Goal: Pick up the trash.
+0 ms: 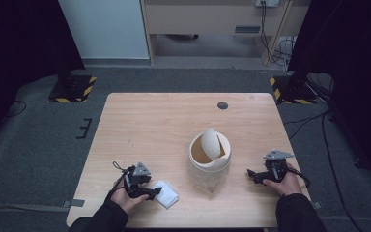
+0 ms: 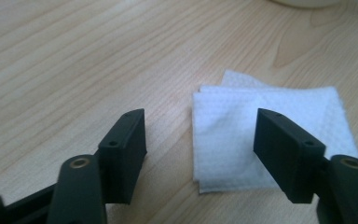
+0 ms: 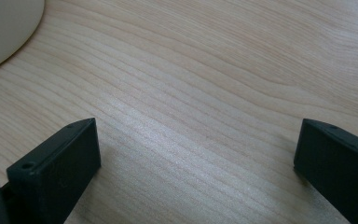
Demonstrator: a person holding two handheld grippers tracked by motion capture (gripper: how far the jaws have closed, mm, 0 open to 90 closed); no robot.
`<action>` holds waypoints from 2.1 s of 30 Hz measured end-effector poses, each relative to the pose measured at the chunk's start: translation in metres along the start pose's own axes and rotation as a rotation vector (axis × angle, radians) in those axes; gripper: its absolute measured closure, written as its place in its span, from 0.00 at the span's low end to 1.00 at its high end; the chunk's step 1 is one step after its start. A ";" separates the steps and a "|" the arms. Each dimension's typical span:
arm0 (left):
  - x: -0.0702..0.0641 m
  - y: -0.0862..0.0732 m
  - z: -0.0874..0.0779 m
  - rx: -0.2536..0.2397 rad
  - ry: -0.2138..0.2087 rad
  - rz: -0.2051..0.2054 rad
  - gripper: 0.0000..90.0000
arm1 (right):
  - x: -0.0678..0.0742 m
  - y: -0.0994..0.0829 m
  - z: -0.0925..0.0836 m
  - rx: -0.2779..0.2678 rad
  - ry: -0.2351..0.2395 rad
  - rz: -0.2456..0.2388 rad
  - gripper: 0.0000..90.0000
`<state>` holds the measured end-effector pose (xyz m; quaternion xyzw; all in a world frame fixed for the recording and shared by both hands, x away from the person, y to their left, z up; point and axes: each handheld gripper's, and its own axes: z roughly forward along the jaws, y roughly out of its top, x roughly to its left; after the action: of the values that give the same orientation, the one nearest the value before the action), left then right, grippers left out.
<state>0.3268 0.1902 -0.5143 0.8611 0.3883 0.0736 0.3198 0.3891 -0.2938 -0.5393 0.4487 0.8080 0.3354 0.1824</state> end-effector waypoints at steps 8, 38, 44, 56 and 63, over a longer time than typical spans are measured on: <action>-0.003 0.000 0.000 0.003 0.011 -0.008 0.57 | 0.000 0.000 0.000 0.000 0.000 0.000 0.01; -0.011 0.017 -0.023 -0.141 -0.022 -0.060 0.95 | 0.000 0.000 0.000 0.000 0.001 0.000 0.01; -0.009 0.018 -0.033 -0.211 -0.018 -0.074 0.95 | 0.000 0.000 0.000 0.000 0.001 0.000 0.01; -0.007 0.021 -0.047 -0.303 -0.011 -0.090 0.95 | 0.000 0.000 0.000 0.000 0.001 0.000 0.01; -0.009 0.023 -0.056 -0.353 -0.013 -0.087 0.95 | 0.000 0.000 0.000 0.000 0.001 0.000 0.01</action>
<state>0.3140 0.1997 -0.4556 0.7744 0.4041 0.1211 0.4715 0.3892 -0.2938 -0.5393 0.4486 0.8080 0.3358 0.1820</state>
